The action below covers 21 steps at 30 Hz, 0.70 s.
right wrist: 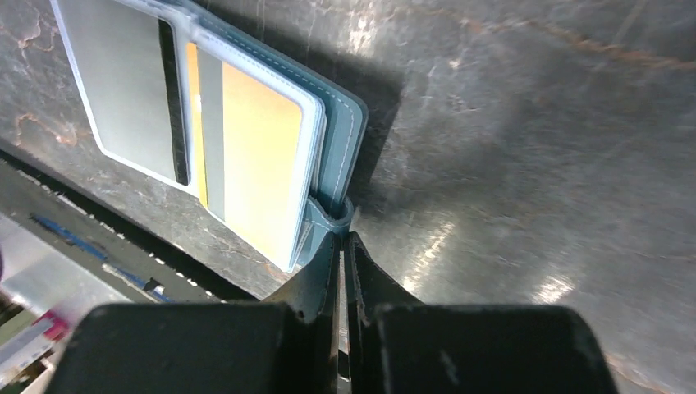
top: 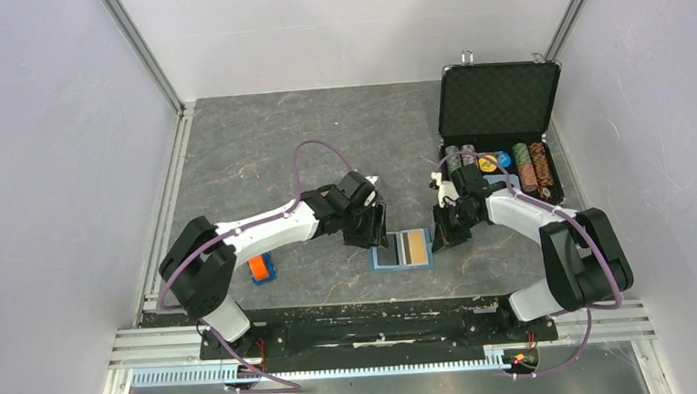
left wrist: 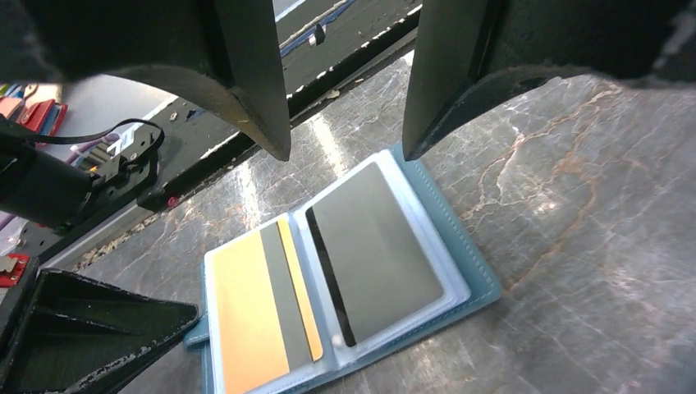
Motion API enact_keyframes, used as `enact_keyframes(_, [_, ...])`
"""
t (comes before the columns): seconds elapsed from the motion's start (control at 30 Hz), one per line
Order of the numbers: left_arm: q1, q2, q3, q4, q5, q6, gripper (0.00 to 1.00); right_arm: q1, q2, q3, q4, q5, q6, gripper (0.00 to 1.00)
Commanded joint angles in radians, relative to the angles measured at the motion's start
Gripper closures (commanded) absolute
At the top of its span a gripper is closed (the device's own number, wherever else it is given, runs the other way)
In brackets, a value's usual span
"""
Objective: Put the credit cards into the card holder
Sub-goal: Turn over the card slot in the card holder.
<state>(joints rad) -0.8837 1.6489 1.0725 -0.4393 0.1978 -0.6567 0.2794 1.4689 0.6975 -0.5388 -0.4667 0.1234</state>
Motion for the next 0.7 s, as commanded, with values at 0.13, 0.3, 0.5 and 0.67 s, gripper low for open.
enact_keyframes(0.13, [0.058, -0.061, -0.087, 0.062, 0.054, 0.01, 0.44, 0.003, -0.068, 0.107, -0.059, 0.101, -0.06, 1.0])
enact_keyframes(0.3, [0.071, -0.023, -0.076, 0.133, 0.132, -0.023, 0.47, 0.006, -0.08, 0.13, -0.068, 0.09, -0.062, 1.0])
enact_keyframes(0.5, [0.071, 0.043, -0.036, 0.184, 0.182, -0.072, 0.48, 0.007, -0.071, 0.146, -0.121, 0.166, -0.056, 0.98])
enact_keyframes(0.67, [0.071, 0.086, 0.01, 0.169, 0.198, -0.065, 0.48, 0.004, -0.068, 0.113, -0.149, 0.198, -0.039, 0.58])
